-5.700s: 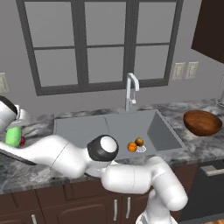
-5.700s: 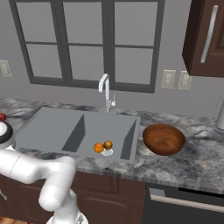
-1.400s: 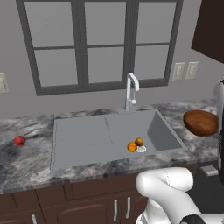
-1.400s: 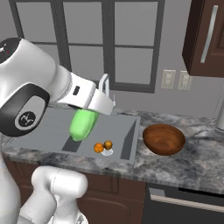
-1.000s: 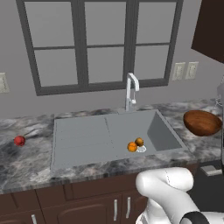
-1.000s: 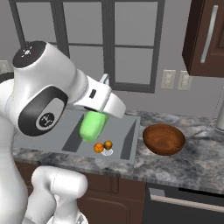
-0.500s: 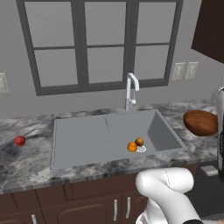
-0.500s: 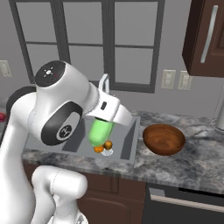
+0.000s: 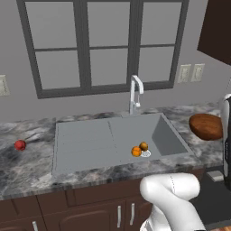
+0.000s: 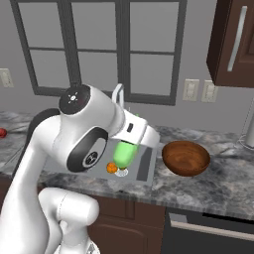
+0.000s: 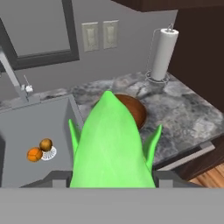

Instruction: There is a mixed pile of frozen fruits and vegetables on the counter. Locate all the frozen vegetables and place the items in a bowl on the counter. Take all the frozen fruits and defrost them in a running sink.

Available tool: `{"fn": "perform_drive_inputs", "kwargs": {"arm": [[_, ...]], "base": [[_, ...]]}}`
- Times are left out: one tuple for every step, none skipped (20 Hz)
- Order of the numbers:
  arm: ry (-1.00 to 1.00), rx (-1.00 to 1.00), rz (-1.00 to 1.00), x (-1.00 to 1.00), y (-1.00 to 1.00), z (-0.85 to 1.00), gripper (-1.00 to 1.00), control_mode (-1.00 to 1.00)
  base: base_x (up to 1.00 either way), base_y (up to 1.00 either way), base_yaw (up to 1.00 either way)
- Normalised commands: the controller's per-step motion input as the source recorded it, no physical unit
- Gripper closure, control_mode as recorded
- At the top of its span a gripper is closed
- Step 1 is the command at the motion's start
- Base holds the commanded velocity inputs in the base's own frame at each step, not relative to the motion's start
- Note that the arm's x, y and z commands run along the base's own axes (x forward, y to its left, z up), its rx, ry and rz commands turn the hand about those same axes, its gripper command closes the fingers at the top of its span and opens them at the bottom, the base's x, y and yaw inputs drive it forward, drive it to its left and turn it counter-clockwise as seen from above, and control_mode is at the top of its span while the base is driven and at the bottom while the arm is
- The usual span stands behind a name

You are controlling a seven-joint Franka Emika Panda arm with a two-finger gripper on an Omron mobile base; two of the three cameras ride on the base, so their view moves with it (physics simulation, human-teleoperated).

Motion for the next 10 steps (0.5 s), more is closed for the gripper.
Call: {"fn": "perform_drive_inputs", "kwargs": {"arm": [[0.00, 0.00, 0.00, 0.24, -0.29, 0.00, 1.00, -1.00], [0.00, 0.01, 0.00, 0.27, -0.33, 0.00, 1.00, -1.00], [0.00, 0.00, 0.00, 0.28, -0.29, -0.02, 1.00, -1.00], [0.00, 0.00, 0.00, 0.29, -0.21, -0.02, 1.00, -1.00], [0.00, 0.00, 0.00, 0.32, -0.14, -0.04, 1.00, -1.00], [0.00, 0.00, 0.00, 0.33, -0.09, -0.08, 1.00, -1.00], [0.02, 0.00, 0.00, 0.35, -0.06, -0.13, 1.00, -1.00], [0.03, 0.00, 0.00, 0.38, -0.03, -0.16, 1.00, -1.00], [0.02, 0.00, 0.00, 0.38, -0.01, -0.16, 1.00, -1.00], [0.02, 0.00, 0.00, 0.37, -0.01, -0.20, 1.00, -1.00]], "base": [[0.00, 0.00, 0.00], [0.00, 0.00, 0.00], [0.00, 0.00, 0.00], [0.00, 0.00, 0.00], [0.00, 0.00, 0.00], [0.00, 0.00, 0.00], [0.00, 0.00, 0.00], [0.00, 0.00, 0.00], [0.00, 0.00, 0.00], [0.00, 0.00, 0.00]]}}
